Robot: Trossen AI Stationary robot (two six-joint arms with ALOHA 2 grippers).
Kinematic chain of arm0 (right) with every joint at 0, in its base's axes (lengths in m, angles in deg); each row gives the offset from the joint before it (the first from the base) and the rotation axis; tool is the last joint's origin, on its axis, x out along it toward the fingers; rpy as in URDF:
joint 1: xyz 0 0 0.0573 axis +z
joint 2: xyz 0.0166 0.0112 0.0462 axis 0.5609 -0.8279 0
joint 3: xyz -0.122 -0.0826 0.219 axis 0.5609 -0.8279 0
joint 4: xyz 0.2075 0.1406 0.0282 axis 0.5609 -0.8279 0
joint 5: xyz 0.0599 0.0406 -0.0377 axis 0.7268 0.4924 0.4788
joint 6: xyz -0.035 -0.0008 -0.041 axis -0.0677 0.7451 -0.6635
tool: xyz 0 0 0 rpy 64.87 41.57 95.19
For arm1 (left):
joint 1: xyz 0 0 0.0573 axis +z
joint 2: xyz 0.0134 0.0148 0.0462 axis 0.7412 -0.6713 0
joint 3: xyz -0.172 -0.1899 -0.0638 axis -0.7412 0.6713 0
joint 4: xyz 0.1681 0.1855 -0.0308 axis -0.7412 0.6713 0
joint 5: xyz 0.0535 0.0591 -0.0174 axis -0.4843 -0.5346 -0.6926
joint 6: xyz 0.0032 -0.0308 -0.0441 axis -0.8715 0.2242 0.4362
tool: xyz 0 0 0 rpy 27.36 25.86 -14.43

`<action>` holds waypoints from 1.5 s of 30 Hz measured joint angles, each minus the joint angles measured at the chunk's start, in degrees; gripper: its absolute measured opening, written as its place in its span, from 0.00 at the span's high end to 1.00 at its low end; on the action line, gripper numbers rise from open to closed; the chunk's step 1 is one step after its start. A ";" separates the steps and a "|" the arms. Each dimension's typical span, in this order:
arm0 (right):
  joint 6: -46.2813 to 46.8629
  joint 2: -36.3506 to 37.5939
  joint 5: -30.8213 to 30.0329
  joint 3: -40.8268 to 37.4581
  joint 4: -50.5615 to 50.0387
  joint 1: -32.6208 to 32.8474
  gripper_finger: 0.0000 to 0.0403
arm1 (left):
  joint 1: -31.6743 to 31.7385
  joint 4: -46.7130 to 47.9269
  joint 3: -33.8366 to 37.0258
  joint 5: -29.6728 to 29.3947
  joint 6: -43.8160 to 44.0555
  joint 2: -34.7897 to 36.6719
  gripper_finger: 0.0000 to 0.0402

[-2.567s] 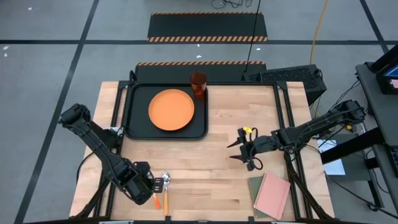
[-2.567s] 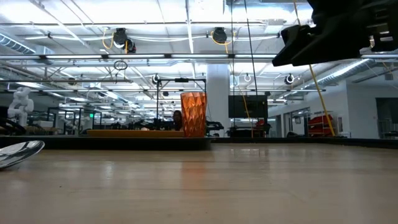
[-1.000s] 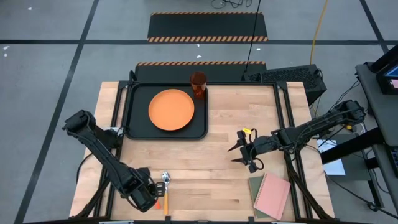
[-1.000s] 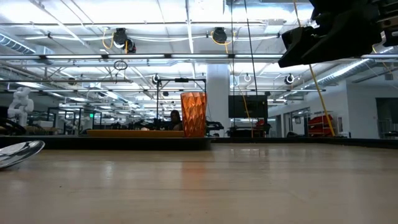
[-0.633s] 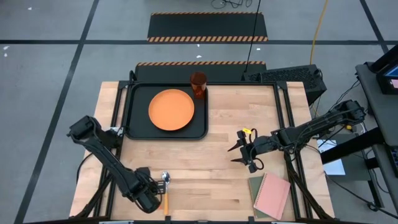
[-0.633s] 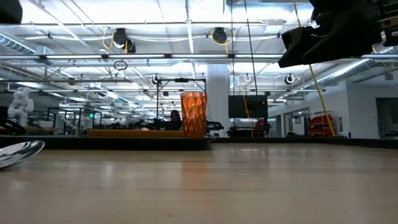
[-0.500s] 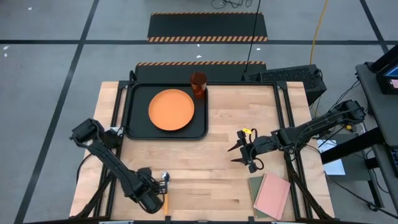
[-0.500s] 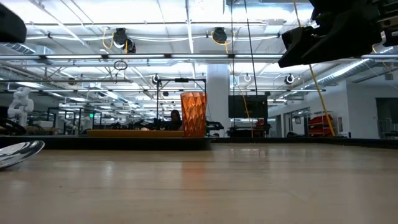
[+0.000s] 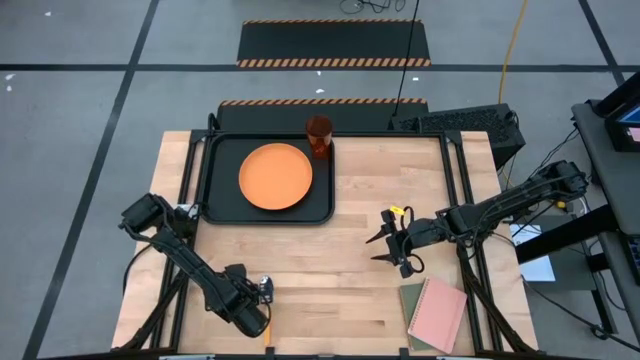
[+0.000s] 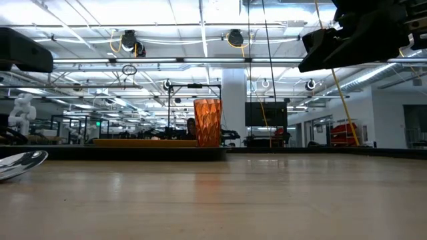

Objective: Pick and place plate/cup/fork/spoon on tray
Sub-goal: Put the orange fork on the black serving tray to the left of the orange plate

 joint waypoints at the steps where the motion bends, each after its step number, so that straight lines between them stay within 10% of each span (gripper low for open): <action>1: 0.00 0.00 0.00 0.00 0.00 0.00 0.50 | 0.13 0.08 0.00 0.12 0.00 0.00 0.60; 45: 0.13 0.00 0.02 0.02 -0.61 0.00 0.50 | 1.11 -3.91 1.58 2.83 0.90 -2.89 0.70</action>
